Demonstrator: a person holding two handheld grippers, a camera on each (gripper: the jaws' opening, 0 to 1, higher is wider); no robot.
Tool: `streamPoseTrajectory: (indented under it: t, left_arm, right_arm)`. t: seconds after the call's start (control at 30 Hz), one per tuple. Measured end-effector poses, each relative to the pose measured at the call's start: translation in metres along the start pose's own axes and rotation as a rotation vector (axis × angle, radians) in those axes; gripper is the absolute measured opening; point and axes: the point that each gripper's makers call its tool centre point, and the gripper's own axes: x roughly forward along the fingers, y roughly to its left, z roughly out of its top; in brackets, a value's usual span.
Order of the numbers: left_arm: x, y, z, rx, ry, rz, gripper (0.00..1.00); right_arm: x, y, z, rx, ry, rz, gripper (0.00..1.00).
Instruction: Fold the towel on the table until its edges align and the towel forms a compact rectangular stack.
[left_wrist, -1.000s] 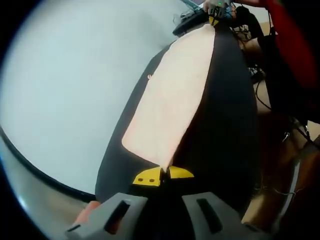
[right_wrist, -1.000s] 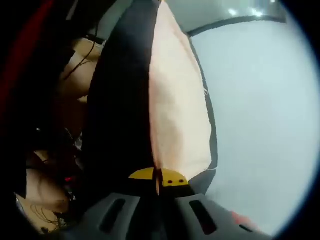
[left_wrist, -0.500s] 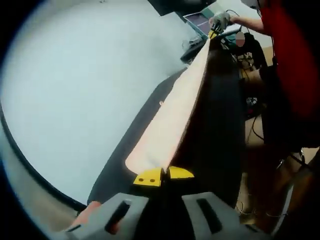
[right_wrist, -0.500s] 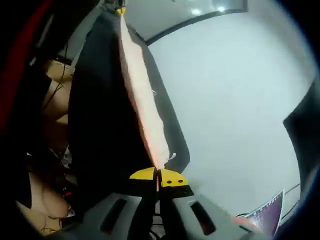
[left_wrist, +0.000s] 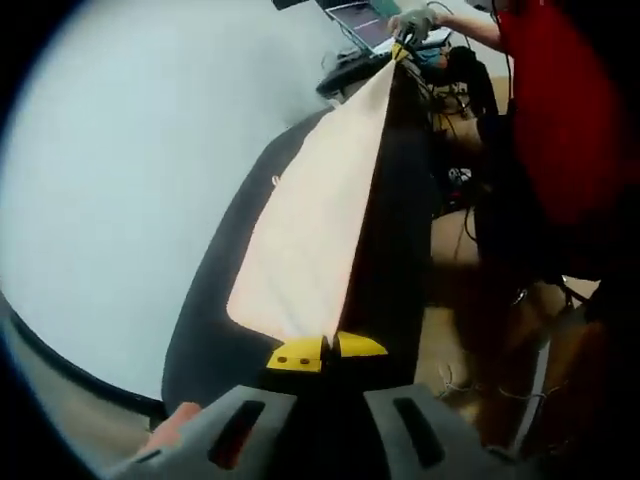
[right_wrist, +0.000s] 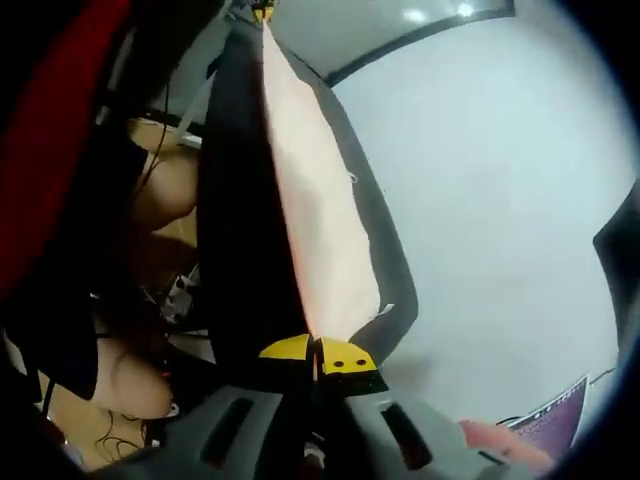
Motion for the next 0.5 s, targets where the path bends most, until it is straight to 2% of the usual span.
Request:
streamPoseTrajectory:
  t: [0.13,0.2,0.23,0.3,0.37,0.43,0.5]
  left_arm:
    - [0.013,-0.001,-0.004,-0.007,0.023,-0.02,0.0]
    - [0.015,0.008,-0.003,0.013,0.052,-0.002,0.0]
    - [0.013,0.013,-0.006,-0.002,0.085,-0.001,0.0]
    - [0.013,0.022,0.002,-0.002,0.105,-0.005,0.0]
    - [0.012,0.037,0.007,0.024,0.158,0.023,0.0]
    - [0.014,0.049,0.019,0.065,0.19,0.043,0.0]
    - [0.017,0.07,0.018,0.099,0.232,0.071,0.0]
  right_arm:
    - [0.012,0.005,-0.009,0.015,0.01,0.035,0.0]
    - [0.014,-0.001,-0.005,0.022,0.0,0.035,0.0]
    - [0.014,-0.004,-0.001,0.028,-0.002,0.042,0.0]
    - [0.015,-0.013,0.003,0.02,0.013,0.046,0.0]
    - [0.016,-0.016,0.004,0.022,0.035,0.093,0.0]
    - [0.023,-0.035,0.008,0.039,0.043,0.101,0.0]
    - [0.034,-0.058,0.003,0.07,0.056,0.091,0.0]
